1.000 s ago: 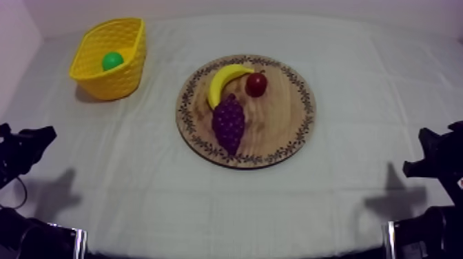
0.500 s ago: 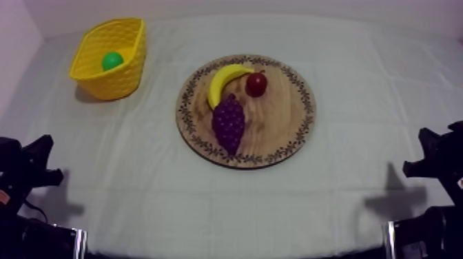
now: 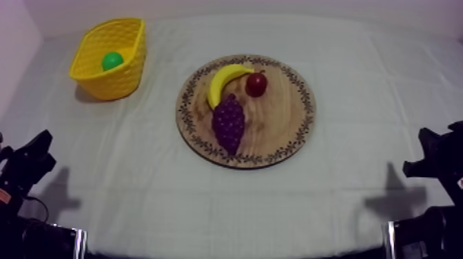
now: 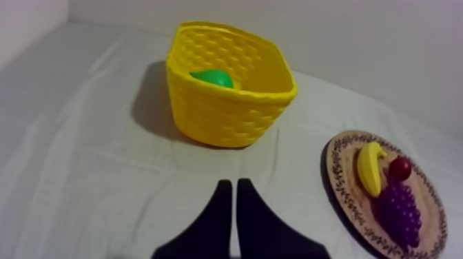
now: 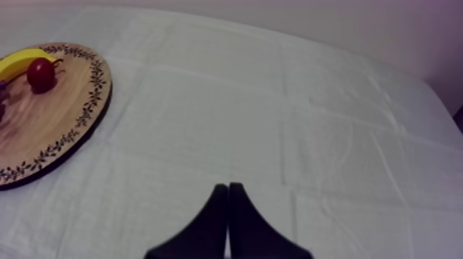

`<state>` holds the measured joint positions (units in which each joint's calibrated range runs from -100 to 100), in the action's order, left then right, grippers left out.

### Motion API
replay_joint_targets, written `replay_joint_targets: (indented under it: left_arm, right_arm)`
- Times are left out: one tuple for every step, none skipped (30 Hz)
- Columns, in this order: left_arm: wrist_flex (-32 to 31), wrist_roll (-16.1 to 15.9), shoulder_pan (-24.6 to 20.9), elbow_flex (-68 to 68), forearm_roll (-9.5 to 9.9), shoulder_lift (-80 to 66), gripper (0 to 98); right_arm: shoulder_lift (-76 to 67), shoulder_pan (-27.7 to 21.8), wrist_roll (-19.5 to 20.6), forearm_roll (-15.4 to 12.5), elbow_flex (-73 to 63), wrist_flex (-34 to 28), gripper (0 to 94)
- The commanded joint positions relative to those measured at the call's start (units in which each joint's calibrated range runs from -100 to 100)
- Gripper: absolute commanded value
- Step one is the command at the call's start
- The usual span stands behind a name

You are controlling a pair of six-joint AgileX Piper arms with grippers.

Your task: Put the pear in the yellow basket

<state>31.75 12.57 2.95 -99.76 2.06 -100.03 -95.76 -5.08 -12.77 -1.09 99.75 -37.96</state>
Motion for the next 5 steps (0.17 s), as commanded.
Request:
replay_joint_targets:
  left_arm:
    - [-0.05, -0.28, -0.02, -0.01, 0.01, 0.03, 0.1]
    - [-0.05, -0.32, -0.02, -0.01, 0.01, 0.03, 0.1]
    - [-0.06, -0.36, -0.02, -0.01, 0.01, 0.03, 0.1]
    - [-0.06, -0.38, -0.02, -0.01, 0.01, 0.03, 0.1]
    - [-0.06, -0.40, -0.02, -0.01, 0.01, 0.03, 0.1]
  right_arm:
    - [0.01, 0.03, 0.01, -0.01, 0.03, -0.10, 0.3]
    - [0.01, 0.03, 0.01, -0.01, 0.03, -0.10, 0.3]
    - [0.01, 0.03, 0.01, -0.01, 0.03, -0.10, 0.3]
    - [0.01, 0.03, 0.00, -0.01, 0.03, -0.10, 0.3]
    - [0.01, 0.03, 0.00, -0.01, 0.03, -0.10, 0.3]
